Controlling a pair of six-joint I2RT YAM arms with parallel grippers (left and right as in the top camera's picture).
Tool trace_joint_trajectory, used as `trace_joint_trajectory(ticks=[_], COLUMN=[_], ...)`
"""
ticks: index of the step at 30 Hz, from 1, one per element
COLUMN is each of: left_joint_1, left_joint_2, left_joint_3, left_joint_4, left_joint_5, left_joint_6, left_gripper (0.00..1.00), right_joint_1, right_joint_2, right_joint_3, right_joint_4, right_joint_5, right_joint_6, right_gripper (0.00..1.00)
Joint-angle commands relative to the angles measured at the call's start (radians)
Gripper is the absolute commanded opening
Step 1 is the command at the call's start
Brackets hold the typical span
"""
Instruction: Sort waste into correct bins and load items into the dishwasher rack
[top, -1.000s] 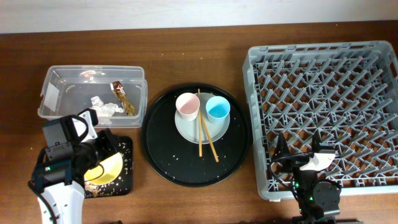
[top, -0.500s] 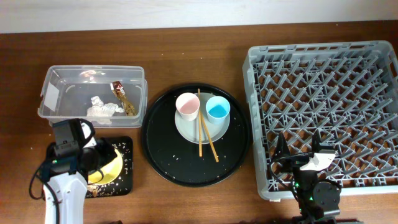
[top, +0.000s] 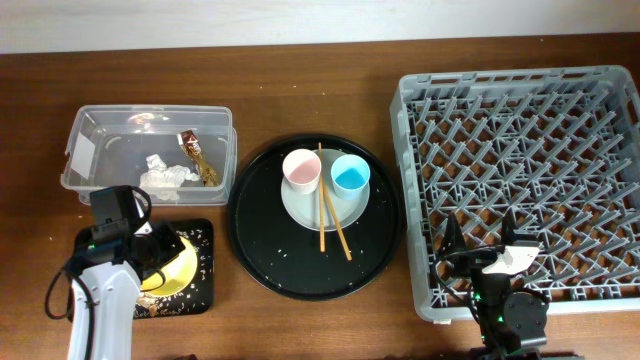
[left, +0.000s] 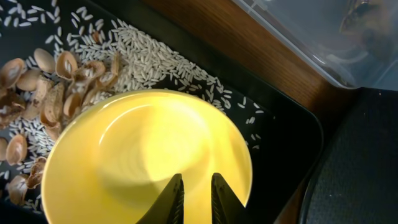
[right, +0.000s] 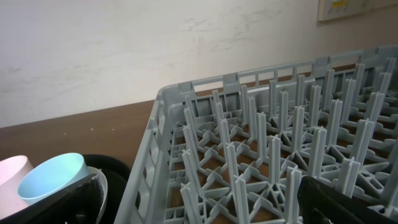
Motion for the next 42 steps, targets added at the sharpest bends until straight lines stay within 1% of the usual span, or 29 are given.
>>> trace_joint_trajectory(ticks=[1, 4, 8, 11, 13, 15, 18, 20, 22, 24, 29, 33, 35, 36, 39, 42], left_joint_1=[-0.006, -0.007, -0.007, -0.007, -0.007, -0.011, -0.041, -0.071, -0.098, -0.103, -0.103, -0.103, -0.103, -0.103, -0.103, -0.103], left_joint_2=[0.003, 0.003, 0.003, 0.003, 0.002, 0.002, 0.003, 0.003, 0.003, 0.003, 0.003, 0.003, 0.003, 0.003, 0.003, -0.001], left_joint_3=[-0.006, -0.007, -0.011, -0.011, -0.011, -0.011, -0.031, -0.064, -0.092, -0.094, -0.114, -0.169, -0.169, -0.169, -0.169, -0.153], left_joint_4=[0.008, -0.002, -0.003, 0.002, 0.016, 0.015, 0.032, 0.075, 0.095, 0.094, 0.099, 0.174, 0.180, 0.179, 0.180, 0.182], left_joint_5=[0.056, 0.056, 0.068, 0.129, 0.183, 0.197, 0.137, 0.131, 0.065, 0.027, 0.007, 0.037, 0.043, 0.041, 0.041, 0.045], left_joint_6=[-0.014, -0.013, -0.013, -0.013, -0.013, -0.013, -0.016, -0.045, -0.077, -0.077, -0.077, -0.077, -0.077, -0.077, -0.077, -0.077], left_gripper=[0.15, 0.16, 0.19, 0.19, 0.22, 0.24, 0.24, 0.24, 0.24, 0.24, 0.24, 0.23, 0.23, 0.18, 0.13, 0.13], right_joint_1=[-0.005, -0.005, -0.005, -0.005, -0.005, -0.005, -0.005, -0.005, -0.005, -0.005, -0.005, -0.005, -0.005, -0.005, -0.005, -0.005], right_joint_2=[-0.006, -0.006, -0.006, -0.006, -0.006, -0.006, -0.006, -0.006, -0.006, -0.006, -0.006, -0.006, -0.006, -0.006, -0.006, -0.006], right_joint_3=[-0.007, -0.007, -0.007, -0.007, -0.007, -0.007, -0.007, -0.007, -0.007, -0.007, -0.007, -0.007, -0.007, -0.007, -0.007, -0.007], right_joint_4=[-0.005, -0.004, -0.005, -0.004, -0.004, -0.004, -0.004, -0.004, -0.004, -0.004, -0.004, -0.004, -0.004, -0.004, -0.004, -0.004], right_joint_5=[0.005, 0.005, 0.005, 0.005, 0.005, 0.005, 0.005, 0.005, 0.005, 0.005, 0.005, 0.005, 0.005, 0.005, 0.005, 0.005], right_joint_6=[-0.003, -0.002, -0.003, -0.003, -0.003, -0.003, -0.002, -0.003, -0.002, -0.003, -0.002, -0.002, -0.003, -0.002, -0.002, -0.003], right_gripper=[0.98, 0.98, 0.98, 0.98, 0.98, 0.98, 0.98, 0.98, 0.98, 0.98, 0.98, 0.98, 0.98, 0.98, 0.98, 0.98])
